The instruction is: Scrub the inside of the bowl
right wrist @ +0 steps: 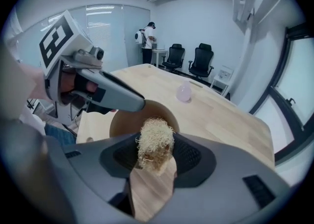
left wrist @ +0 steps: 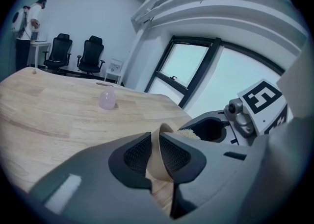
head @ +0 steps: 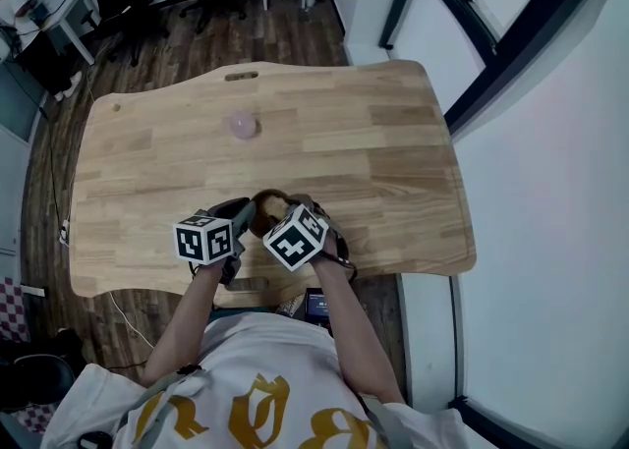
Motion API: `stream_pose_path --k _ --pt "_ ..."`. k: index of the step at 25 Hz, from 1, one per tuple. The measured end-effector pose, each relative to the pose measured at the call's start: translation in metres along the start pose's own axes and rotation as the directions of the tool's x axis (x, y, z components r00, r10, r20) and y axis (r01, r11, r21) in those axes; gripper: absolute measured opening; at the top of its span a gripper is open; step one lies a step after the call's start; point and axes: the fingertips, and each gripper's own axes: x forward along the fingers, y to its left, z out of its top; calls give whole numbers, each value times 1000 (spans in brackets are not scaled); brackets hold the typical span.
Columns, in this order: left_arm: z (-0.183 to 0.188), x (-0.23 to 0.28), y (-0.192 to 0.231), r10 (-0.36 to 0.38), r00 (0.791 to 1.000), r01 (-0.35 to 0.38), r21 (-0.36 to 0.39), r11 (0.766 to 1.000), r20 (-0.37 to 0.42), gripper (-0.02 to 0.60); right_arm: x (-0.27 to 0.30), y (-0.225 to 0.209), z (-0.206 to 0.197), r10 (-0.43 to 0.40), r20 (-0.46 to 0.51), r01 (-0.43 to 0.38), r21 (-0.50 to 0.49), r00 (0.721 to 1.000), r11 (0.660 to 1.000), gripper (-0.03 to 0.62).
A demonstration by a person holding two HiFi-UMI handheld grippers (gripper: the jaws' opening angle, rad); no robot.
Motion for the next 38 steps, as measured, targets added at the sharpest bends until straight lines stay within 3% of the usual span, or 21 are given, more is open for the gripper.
stream_pose_path --k 3,14,19,25,33,38 --pt "1 0 1 -1 1000 1 -10 1000 10 43 -1 -2 7 -26 50 28 -30 998 999 184" --pt "-6 0 29 58 997 -52 -126 991 43 37 2 7 14 43 148 -52 53 988 997 184" --pt "-20 8 56 91 996 -85 -200 976 22 35 1 -1 11 30 189 -52 111 981 992 184" --pt "-44 18 84 127 992 -130 -265 955 -26 35 1 -21 2 -61 223 16 200 973 980 184" --pt "-60 28 109 156 987 -164 -327 931 -50 35 19 -12 0 -28 241 -28 223 970 974 184" --pt "-59 26 119 172 985 -166 -343 925 -13 49 27 -9 -1 -42 245 -21 245 969 969 184"
